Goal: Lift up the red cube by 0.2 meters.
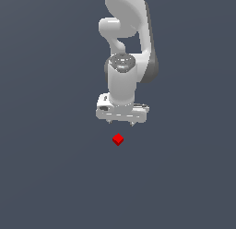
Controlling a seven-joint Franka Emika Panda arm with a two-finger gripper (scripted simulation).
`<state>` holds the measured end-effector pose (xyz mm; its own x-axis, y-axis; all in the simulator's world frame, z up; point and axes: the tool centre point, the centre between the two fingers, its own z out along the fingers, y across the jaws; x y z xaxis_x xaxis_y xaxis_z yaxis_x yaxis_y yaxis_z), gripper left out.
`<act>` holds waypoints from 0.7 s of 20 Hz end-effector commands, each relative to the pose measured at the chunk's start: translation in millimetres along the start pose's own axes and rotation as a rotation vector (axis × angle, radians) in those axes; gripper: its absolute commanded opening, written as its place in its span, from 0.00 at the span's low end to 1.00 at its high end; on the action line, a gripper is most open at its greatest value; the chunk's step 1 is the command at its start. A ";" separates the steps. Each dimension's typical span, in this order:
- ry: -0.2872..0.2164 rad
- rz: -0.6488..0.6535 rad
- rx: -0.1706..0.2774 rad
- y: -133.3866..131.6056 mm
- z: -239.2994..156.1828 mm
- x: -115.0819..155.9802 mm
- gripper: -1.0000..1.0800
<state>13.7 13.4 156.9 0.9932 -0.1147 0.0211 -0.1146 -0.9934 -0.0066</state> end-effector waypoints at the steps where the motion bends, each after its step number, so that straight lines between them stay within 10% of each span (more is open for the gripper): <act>1: -0.002 0.050 -0.002 0.4 10.8 1.2 0.96; 14: -0.011 0.414 -0.011 6.1 88.0 10.0 0.96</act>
<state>23.7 7.6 78.2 0.8848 -0.4659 0.0090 -0.4659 -0.8849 -0.0023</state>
